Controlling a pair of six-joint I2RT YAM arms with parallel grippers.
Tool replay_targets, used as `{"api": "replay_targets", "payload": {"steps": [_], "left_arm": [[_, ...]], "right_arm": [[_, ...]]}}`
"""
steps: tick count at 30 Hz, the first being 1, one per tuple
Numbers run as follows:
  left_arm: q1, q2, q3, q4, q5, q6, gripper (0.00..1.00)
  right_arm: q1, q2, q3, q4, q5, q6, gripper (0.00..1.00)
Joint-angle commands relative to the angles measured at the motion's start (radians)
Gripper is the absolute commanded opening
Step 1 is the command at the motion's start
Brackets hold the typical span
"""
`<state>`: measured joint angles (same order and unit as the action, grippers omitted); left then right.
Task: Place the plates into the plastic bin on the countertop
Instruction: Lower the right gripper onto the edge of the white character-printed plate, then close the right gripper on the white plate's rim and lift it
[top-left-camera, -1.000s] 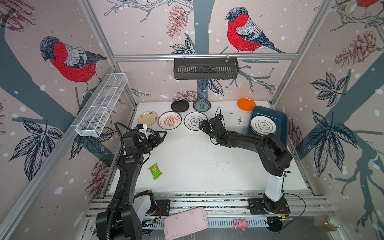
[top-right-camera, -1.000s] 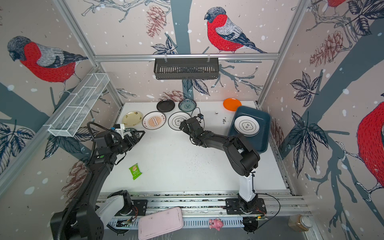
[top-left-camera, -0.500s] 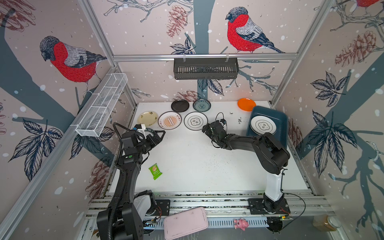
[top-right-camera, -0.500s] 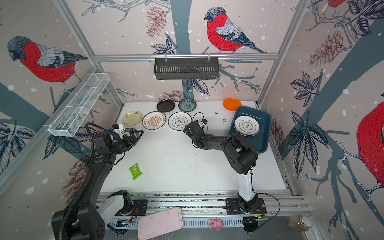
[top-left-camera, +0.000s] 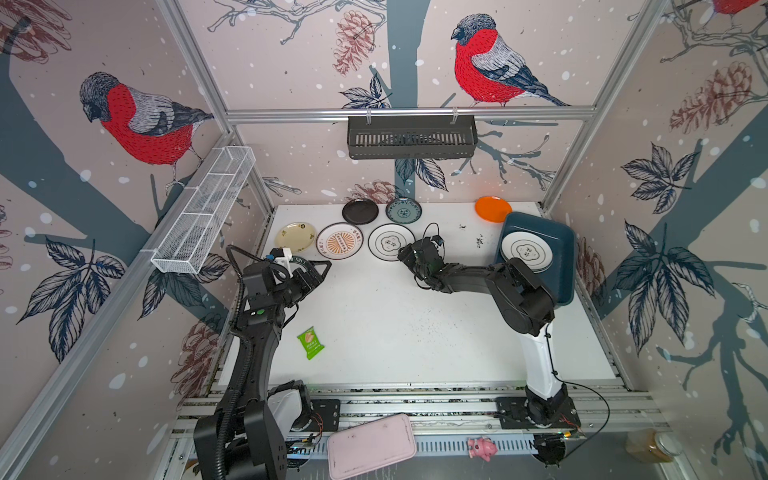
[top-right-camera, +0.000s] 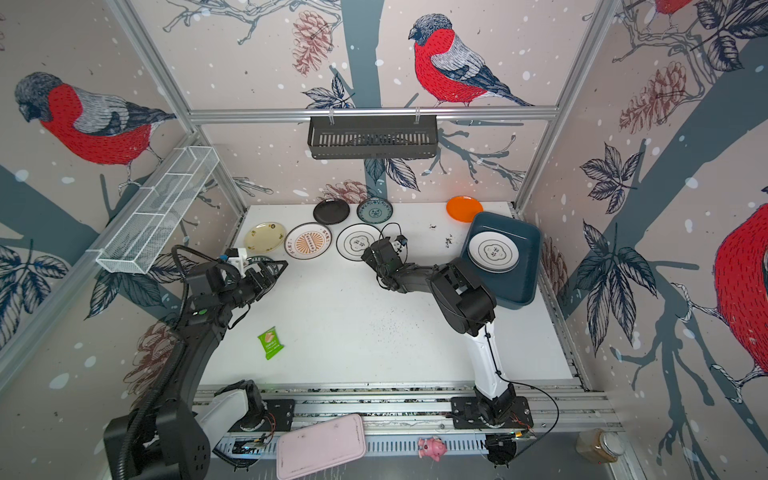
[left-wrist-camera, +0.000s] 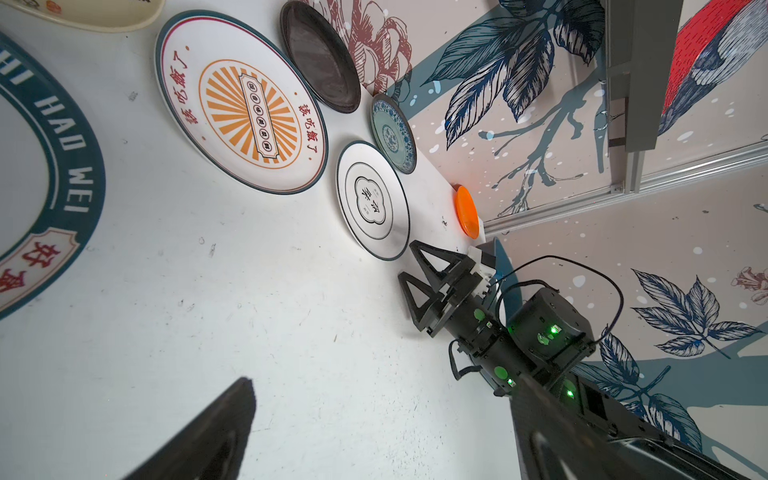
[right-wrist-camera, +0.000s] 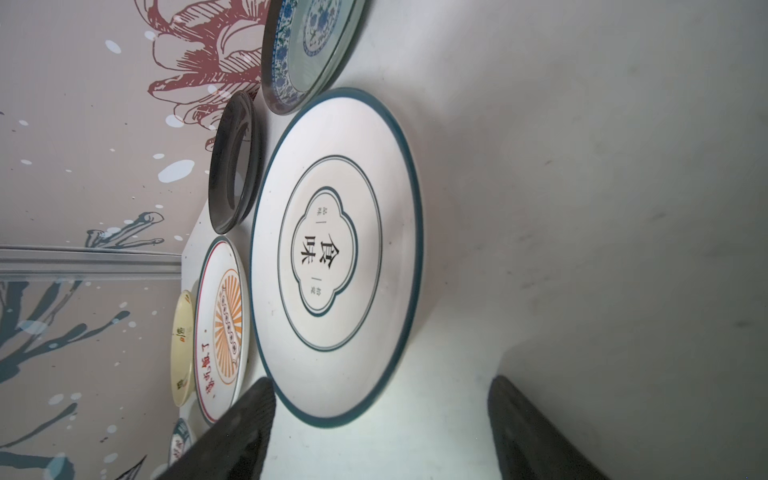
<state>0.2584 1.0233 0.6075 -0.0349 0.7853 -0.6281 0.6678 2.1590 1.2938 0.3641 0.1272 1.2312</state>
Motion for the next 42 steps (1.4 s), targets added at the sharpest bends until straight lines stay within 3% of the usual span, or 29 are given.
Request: {"api": "replay_targets", "payload": {"steps": [1,10,13,15,19,25,33,42], "left_arm": [[0.005,0.006,-0.003,0.053,0.028,-0.006,0.96],[0.015,0.025,-0.012,0.077,0.052,-0.023,0.96],[0.016,0.027,-0.014,0.084,0.056,-0.028,0.96],[0.019,0.03,-0.016,0.091,0.06,-0.033,0.96],[0.023,0.031,-0.02,0.099,0.067,-0.039,0.96],[0.027,0.027,-0.021,0.1,0.068,-0.041,0.96],[0.028,0.024,-0.023,0.103,0.071,-0.042,0.96],[0.028,0.024,-0.03,0.116,0.074,-0.051,0.96]], "right_arm": [[-0.006,0.037,0.032,-0.014,-0.011,0.05,0.76],[-0.016,0.138,0.064,-0.025,-0.017,0.154,0.6],[-0.017,0.141,0.034,0.001,-0.01,0.186,0.44],[-0.017,0.142,0.015,0.012,-0.009,0.203,0.4],[-0.019,0.14,-0.017,0.037,-0.006,0.22,0.21],[-0.019,0.136,-0.028,0.047,-0.007,0.22,0.06],[-0.017,0.091,-0.083,0.092,0.006,0.213,0.02],[-0.006,-0.062,-0.166,0.122,0.068,0.16,0.02]]}}
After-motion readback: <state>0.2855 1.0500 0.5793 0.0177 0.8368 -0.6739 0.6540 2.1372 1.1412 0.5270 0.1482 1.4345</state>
